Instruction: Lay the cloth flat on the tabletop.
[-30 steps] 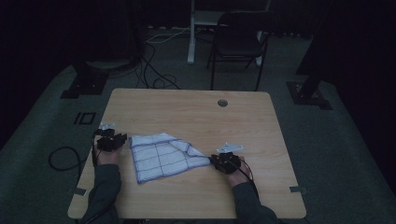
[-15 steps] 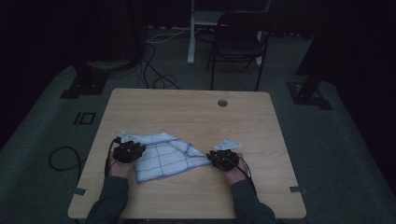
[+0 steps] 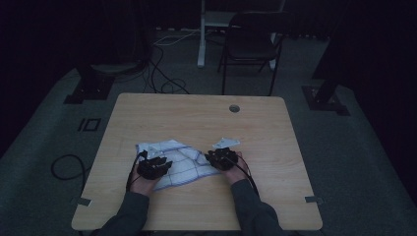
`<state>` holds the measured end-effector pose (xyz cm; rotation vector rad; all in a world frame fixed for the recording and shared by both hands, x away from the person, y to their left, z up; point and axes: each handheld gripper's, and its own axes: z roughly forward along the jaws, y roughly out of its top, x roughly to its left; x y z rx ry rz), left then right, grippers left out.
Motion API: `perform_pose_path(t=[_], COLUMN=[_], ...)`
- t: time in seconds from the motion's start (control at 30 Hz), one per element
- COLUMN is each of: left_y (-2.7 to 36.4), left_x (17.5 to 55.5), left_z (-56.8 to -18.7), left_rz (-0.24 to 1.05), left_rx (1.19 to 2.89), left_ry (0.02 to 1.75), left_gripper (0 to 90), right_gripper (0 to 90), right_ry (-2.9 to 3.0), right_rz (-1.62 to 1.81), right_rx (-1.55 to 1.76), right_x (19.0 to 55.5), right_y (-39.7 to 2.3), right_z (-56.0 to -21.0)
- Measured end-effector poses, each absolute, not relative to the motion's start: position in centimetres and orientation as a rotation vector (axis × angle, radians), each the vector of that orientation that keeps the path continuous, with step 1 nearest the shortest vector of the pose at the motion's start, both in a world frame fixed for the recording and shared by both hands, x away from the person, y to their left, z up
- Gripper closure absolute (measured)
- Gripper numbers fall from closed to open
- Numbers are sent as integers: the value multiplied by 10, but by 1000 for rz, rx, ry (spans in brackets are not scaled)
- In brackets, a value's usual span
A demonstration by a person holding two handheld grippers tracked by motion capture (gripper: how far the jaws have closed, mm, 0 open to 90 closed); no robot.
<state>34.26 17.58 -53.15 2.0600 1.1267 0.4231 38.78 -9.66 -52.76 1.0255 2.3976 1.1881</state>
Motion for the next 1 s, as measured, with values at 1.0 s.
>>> perform_pose_path(t=[1.0], left_y=[168], left_x=[334], left_z=[-532], left_rz=[345], left_rx=[2209], left_ry=[1043], left_gripper=[755], right_gripper=[898], right_ry=[2282], right_rz=[1113], right_rx=[1042], right_x=[422], right_y=[-123], right_z=[-500])
